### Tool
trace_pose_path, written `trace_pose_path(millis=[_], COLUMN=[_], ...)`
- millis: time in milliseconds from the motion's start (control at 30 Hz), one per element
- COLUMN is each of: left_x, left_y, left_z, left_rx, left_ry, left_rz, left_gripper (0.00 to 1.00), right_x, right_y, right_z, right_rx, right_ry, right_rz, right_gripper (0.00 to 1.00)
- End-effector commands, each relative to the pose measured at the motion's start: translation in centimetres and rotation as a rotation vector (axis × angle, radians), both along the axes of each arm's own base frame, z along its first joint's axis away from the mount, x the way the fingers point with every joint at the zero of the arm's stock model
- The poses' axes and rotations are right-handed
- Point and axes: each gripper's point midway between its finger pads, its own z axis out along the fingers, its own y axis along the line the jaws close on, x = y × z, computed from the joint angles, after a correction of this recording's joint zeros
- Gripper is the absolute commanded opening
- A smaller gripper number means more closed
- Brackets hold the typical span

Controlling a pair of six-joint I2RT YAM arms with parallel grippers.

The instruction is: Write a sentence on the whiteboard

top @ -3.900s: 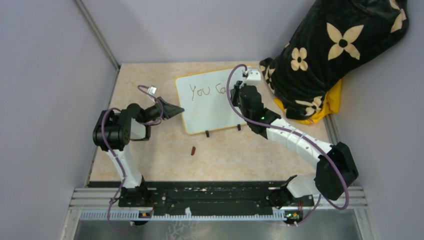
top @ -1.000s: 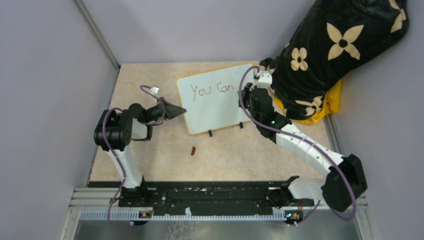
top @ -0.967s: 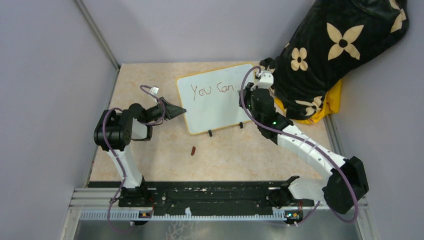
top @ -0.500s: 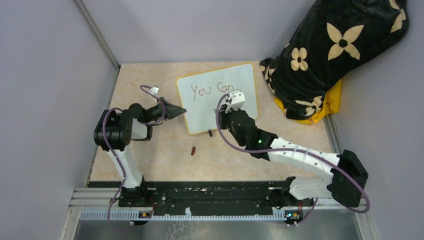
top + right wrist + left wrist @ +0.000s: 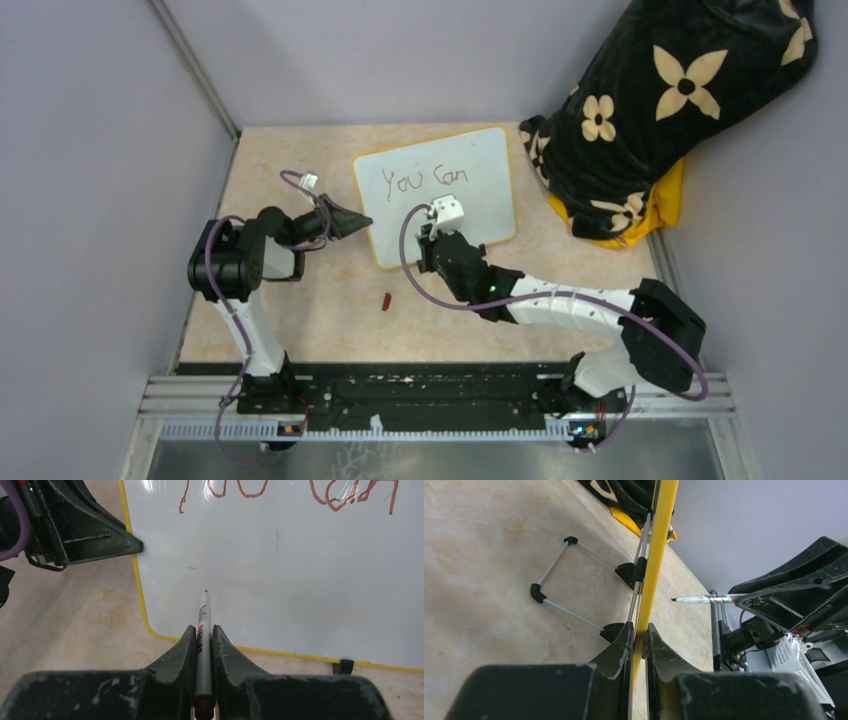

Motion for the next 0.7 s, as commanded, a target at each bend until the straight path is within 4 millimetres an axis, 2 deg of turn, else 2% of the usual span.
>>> trace_pose_path(millis=[0,667], left_x=[-1.0,-1.0], left_y=[-0.5,-0.5], left_z=[1.6,1.7], left_rx=[-0.002,-0.003], left_ry=[-0.199,-0.202], left_rz=[-0.021,-0.023], left_gripper=[0.0,0.0], right_x=[0.6,2.3], right_y=[1.6,3.2], right_z=[3.0,3.0], right_rx=[0.087,0.065], right_ry=[-0.051,-0.065], right_rz=[-0.007,-0.044], right_gripper=[0.0,0.0])
